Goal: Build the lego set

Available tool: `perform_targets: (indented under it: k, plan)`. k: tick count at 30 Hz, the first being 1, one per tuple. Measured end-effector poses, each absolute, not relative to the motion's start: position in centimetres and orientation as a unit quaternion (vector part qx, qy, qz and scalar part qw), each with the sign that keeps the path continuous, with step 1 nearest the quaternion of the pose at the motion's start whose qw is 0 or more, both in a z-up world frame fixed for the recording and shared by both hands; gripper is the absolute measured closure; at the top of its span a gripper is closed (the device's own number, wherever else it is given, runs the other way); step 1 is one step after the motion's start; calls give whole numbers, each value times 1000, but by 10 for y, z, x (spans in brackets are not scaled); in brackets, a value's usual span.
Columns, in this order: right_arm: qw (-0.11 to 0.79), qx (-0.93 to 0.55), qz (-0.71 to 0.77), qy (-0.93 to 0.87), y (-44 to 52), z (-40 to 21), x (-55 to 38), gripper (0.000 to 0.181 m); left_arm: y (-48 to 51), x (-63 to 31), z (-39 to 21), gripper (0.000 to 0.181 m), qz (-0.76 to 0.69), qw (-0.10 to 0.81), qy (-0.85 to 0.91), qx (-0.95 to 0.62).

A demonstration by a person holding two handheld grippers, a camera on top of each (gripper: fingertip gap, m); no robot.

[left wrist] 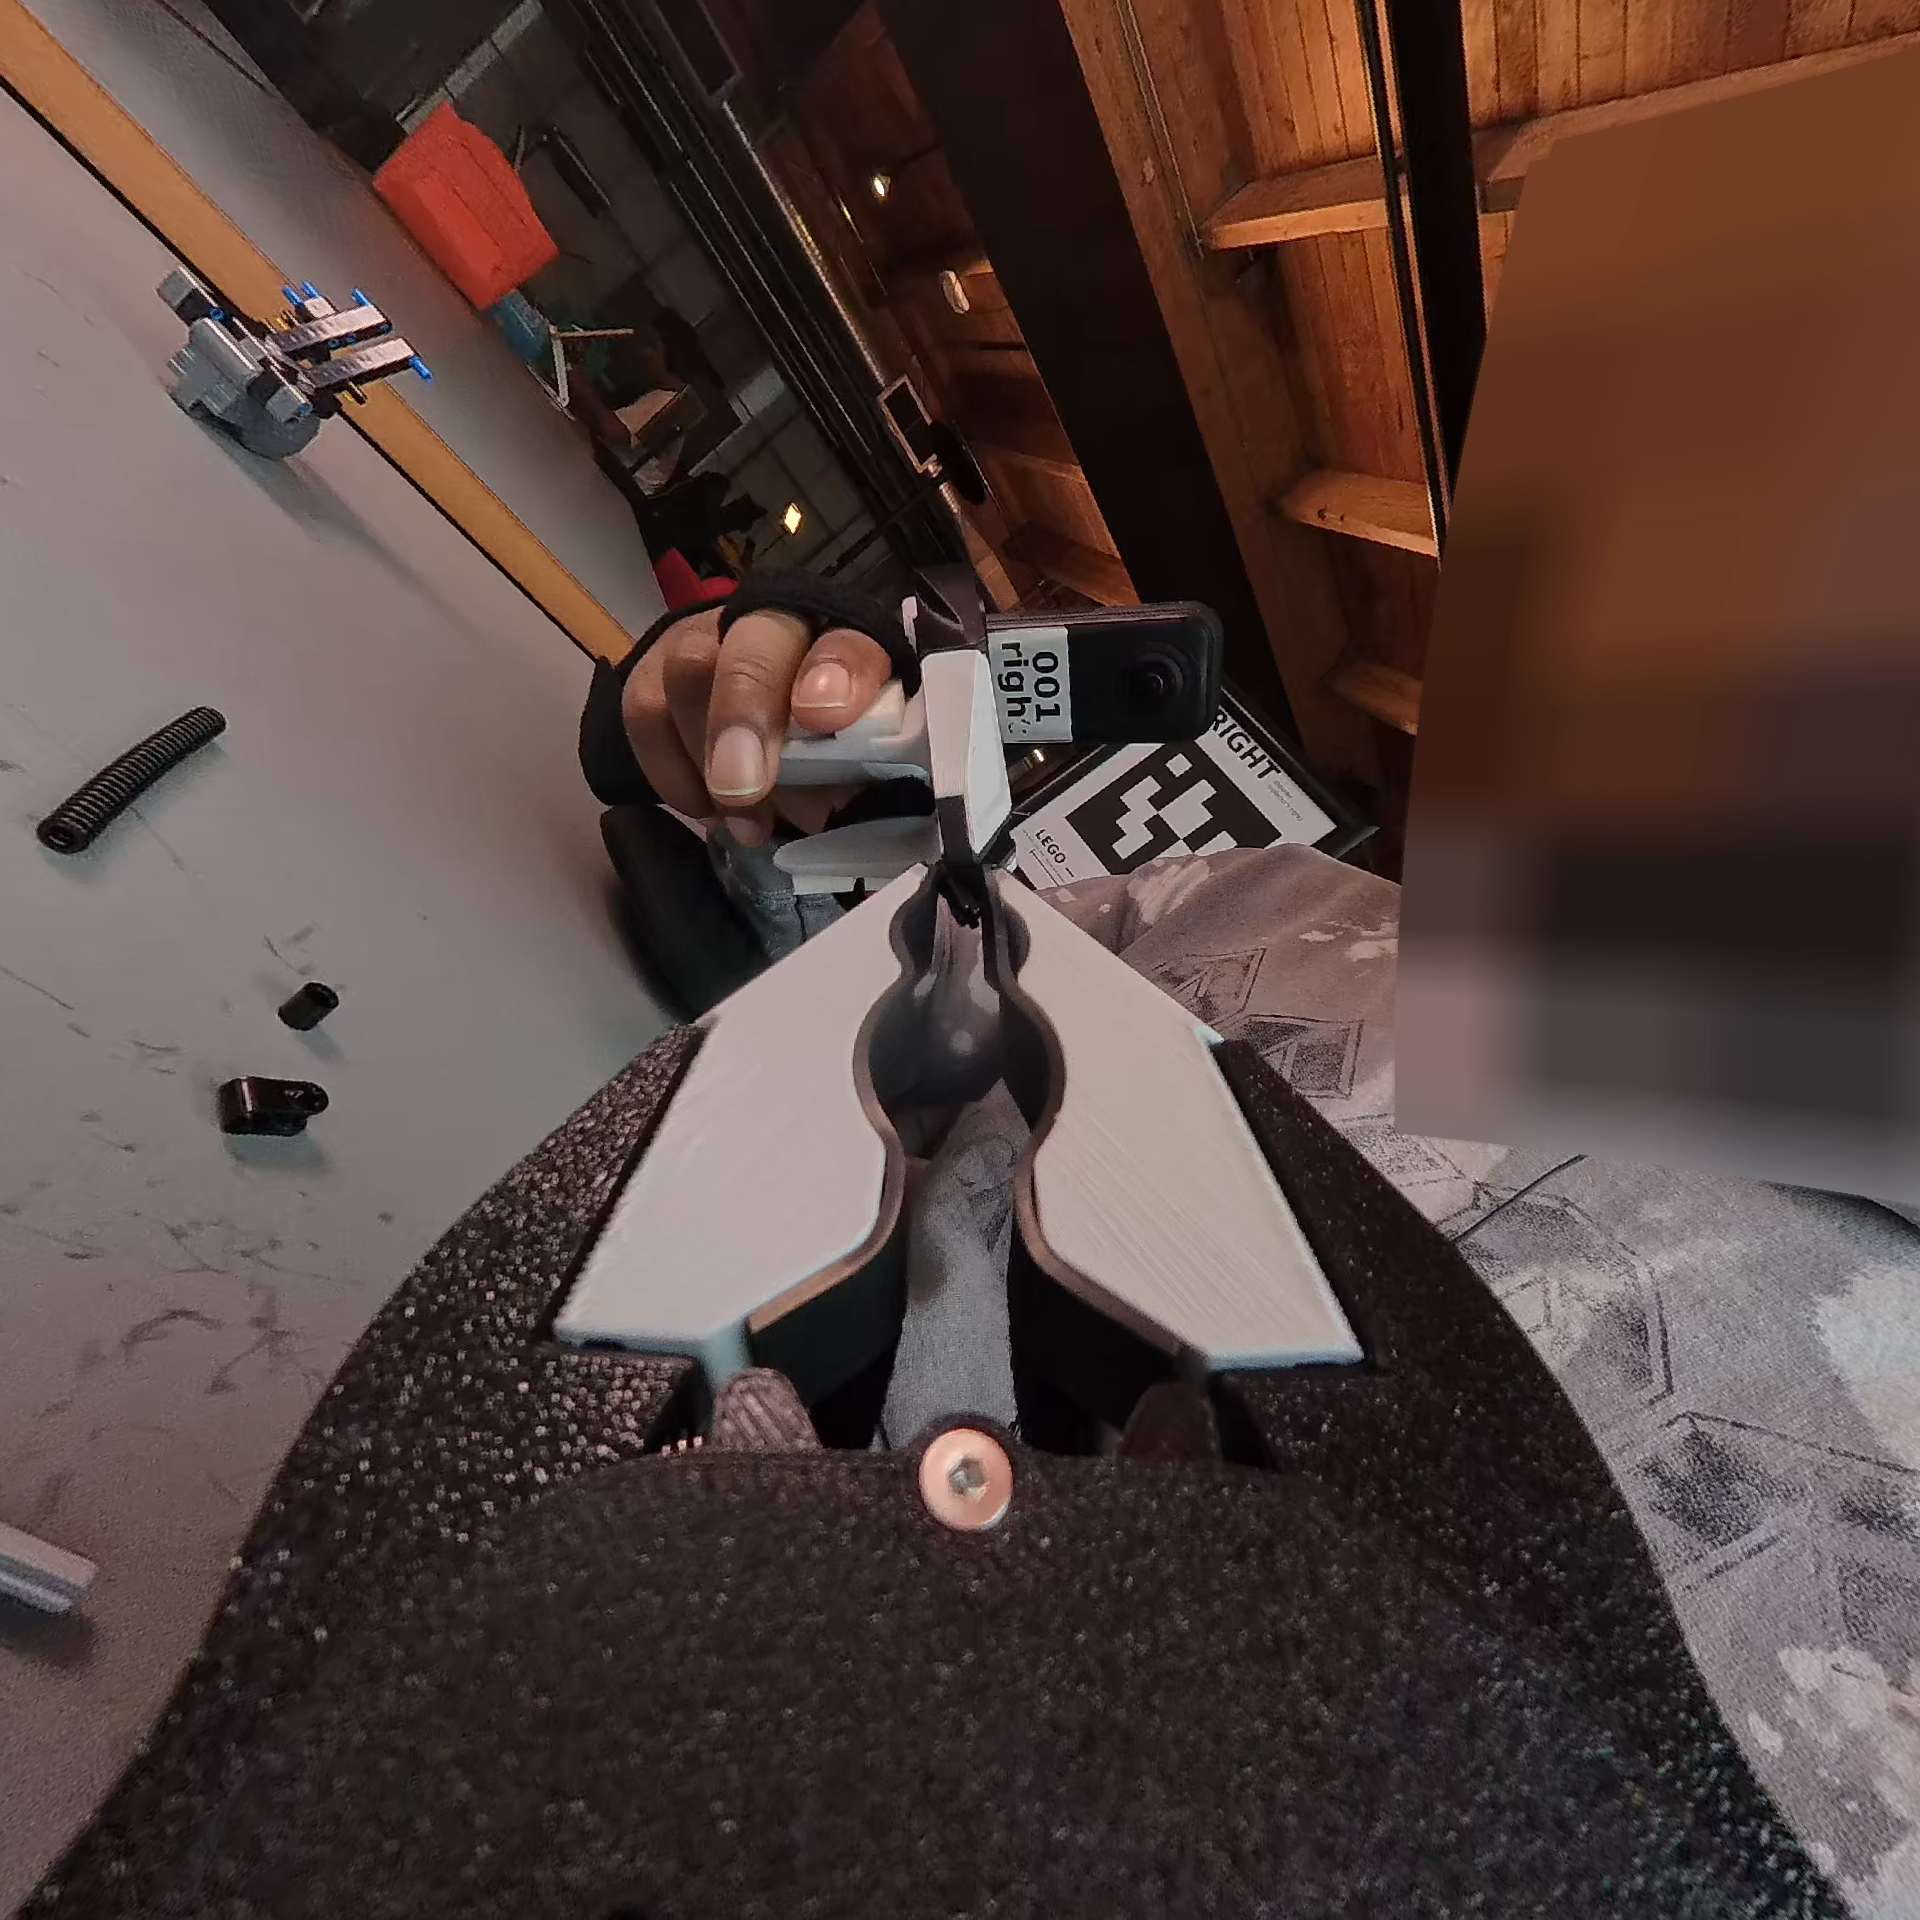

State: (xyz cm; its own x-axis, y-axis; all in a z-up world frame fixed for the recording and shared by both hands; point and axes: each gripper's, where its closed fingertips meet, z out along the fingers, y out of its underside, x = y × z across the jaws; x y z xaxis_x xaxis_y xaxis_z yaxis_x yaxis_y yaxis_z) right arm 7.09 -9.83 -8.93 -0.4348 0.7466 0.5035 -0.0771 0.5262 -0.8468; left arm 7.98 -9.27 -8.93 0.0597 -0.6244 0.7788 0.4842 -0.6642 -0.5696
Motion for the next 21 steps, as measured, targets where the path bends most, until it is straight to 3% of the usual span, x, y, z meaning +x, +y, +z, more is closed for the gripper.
perform_targets:
  k: [1,21]
  plan:
    - [480,-229,429,-730,-98,-89,71,177,-93,80,-89,174,-683,406,58,-605]
    - [480,-217,436,-730,-103,-87,74,177,-98,83,-88,178,-650,421,91,-627]
